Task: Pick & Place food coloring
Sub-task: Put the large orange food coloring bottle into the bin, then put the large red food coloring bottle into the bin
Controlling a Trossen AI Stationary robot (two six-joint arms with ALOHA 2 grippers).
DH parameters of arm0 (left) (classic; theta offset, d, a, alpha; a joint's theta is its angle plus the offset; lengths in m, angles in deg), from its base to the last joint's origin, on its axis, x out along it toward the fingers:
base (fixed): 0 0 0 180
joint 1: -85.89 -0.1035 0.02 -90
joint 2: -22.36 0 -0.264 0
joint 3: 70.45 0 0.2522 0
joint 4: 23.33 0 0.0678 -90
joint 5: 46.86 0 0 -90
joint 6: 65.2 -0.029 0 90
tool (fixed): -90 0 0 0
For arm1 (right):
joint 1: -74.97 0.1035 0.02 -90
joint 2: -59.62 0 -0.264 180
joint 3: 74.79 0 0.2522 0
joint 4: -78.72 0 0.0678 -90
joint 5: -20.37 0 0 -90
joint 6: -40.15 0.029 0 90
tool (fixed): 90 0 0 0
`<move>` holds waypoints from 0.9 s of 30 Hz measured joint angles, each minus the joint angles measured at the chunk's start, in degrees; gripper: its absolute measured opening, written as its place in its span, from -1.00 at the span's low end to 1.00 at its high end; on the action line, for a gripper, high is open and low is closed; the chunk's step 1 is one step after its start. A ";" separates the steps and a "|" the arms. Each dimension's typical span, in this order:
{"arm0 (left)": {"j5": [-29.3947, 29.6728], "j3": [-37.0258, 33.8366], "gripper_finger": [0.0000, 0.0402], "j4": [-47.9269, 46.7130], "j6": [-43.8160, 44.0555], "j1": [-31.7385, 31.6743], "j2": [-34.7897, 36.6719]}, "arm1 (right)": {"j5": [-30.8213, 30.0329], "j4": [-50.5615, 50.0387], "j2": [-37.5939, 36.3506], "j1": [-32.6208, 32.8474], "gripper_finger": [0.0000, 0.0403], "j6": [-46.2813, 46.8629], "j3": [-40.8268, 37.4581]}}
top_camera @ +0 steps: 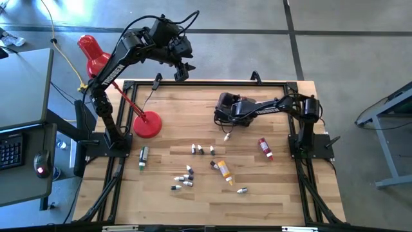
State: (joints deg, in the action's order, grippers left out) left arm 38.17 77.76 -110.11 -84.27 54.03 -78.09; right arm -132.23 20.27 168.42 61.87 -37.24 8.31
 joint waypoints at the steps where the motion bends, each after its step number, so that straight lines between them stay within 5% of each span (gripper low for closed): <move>1: 0.00 0.00 0.12 0.00 0.00 -0.01 0.00 | -1.01 0.27 0.00 0.00 -0.22 0.10 0.00; 6: -0.03 0.00 0.12 0.00 0.02 0.01 0.00 | -8.11 1.71 -0.35 0.04 -0.22 4.98 0.02; 14: -0.05 0.00 0.12 0.00 0.83 0.01 0.00 | -11.28 2.75 -4.38 3.23 -0.22 11.23 0.02; 20: -0.18 0.00 0.12 -0.55 1.69 0.00 0.00 | -11.70 1.67 -9.82 8.42 -0.23 31.39 0.02; 23: -0.18 0.00 0.12 -0.68 2.18 0.01 0.00 | -5.81 -1.87 -13.06 11.74 -0.23 46.39 0.02; 27: -0.18 0.00 0.12 -0.78 2.82 -0.01 0.00 | 13.89 -10.35 -17.04 15.50 -0.23 68.76 0.02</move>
State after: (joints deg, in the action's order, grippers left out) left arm 37.99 77.76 -110.88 -81.45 54.03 -78.09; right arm -118.34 9.92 151.37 77.38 31.53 8.33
